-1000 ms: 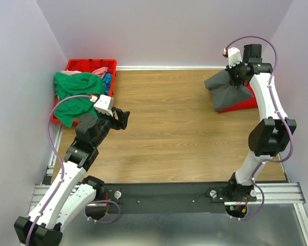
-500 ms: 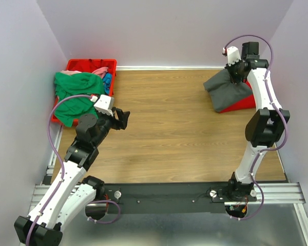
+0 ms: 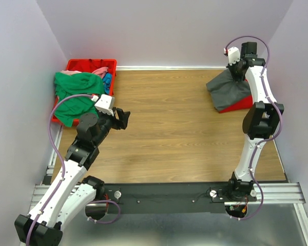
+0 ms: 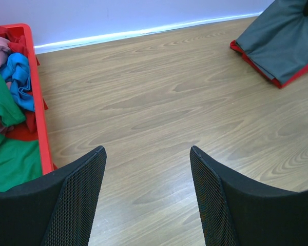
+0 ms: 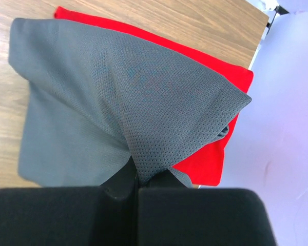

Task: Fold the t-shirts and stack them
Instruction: Neatly place the folded tshirt to the corner, then reset both grippers

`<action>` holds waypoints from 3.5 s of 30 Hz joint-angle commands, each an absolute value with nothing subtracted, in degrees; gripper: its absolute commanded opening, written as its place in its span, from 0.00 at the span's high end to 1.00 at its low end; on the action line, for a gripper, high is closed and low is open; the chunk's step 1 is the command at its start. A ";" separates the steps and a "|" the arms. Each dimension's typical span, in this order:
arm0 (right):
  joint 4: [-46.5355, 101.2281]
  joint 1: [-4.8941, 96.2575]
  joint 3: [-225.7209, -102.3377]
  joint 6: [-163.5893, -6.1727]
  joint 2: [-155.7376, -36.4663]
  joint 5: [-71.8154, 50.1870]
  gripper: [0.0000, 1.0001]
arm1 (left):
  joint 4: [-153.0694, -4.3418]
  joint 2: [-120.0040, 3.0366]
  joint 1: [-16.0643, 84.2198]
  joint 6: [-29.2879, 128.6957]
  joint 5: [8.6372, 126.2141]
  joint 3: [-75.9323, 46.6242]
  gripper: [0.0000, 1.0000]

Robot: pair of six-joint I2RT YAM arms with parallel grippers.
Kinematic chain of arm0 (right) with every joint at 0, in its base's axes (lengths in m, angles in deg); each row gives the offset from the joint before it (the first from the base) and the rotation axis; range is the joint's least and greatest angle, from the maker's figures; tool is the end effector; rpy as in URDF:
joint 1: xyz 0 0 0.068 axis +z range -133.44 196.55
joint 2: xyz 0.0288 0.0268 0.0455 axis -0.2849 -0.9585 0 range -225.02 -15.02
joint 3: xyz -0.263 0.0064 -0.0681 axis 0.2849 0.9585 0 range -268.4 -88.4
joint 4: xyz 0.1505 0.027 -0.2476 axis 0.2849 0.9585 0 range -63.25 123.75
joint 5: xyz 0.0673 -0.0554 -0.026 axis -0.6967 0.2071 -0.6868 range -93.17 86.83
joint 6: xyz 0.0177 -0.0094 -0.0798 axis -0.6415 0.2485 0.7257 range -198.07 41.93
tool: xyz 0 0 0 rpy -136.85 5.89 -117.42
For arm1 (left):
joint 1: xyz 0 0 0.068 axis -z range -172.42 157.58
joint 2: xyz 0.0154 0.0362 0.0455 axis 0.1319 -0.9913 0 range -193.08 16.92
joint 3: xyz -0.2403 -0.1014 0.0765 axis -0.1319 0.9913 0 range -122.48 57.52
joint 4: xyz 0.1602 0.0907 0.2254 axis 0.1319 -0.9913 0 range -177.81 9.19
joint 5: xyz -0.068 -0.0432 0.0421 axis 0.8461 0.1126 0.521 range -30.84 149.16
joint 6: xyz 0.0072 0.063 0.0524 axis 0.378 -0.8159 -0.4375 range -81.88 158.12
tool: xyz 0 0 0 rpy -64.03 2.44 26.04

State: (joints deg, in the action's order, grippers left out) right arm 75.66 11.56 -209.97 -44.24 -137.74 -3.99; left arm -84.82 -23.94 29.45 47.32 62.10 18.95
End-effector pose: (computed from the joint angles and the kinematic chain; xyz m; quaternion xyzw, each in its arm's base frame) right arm 0.5311 -0.0455 0.2775 -0.2363 0.9096 -0.1072 0.3244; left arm 0.2254 -0.0944 0.3184 0.0992 0.7383 -0.1970 0.6374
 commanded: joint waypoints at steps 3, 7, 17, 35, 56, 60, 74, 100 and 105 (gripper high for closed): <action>70.97 11.11 -212.58 -43.35 -141.31 2.00 1.00 | -84.24 -24.30 29.64 46.39 60.31 18.49 0.26; 69.03 11.11 -212.58 -43.44 -142.72 4.29 0.99 | -84.32 -24.39 29.55 46.39 60.13 18.58 0.26; 65.60 9.79 -211.97 -44.75 -146.76 8.69 0.99 | -84.32 -24.91 29.64 46.47 60.04 18.49 0.26; 51.02 9.08 -200.75 -52.83 -139.76 17.58 0.15 | -84.68 -24.57 29.64 46.30 59.69 18.32 0.26; 51.80 9.08 -166.78 -63.02 -109.75 -35.78 0.40 | -84.50 -20.87 29.55 46.56 58.90 18.40 0.25; 51.71 9.17 -171.78 -65.49 -115.82 -33.50 0.73 | -84.85 -20.00 29.64 46.82 58.46 18.67 0.25; 50.66 9.08 -174.01 -62.78 -128.40 -21.81 0.85 | -84.94 -21.48 29.55 46.56 57.93 18.49 0.25; 50.48 8.82 -163.46 -59.35 -112.77 -32.16 0.82 | -85.03 -19.99 29.64 46.74 57.06 18.58 0.25; 50.92 8.82 -156.96 -57.06 -98.10 -36.57 0.78 | -84.94 -19.90 29.55 46.82 56.53 18.49 0.25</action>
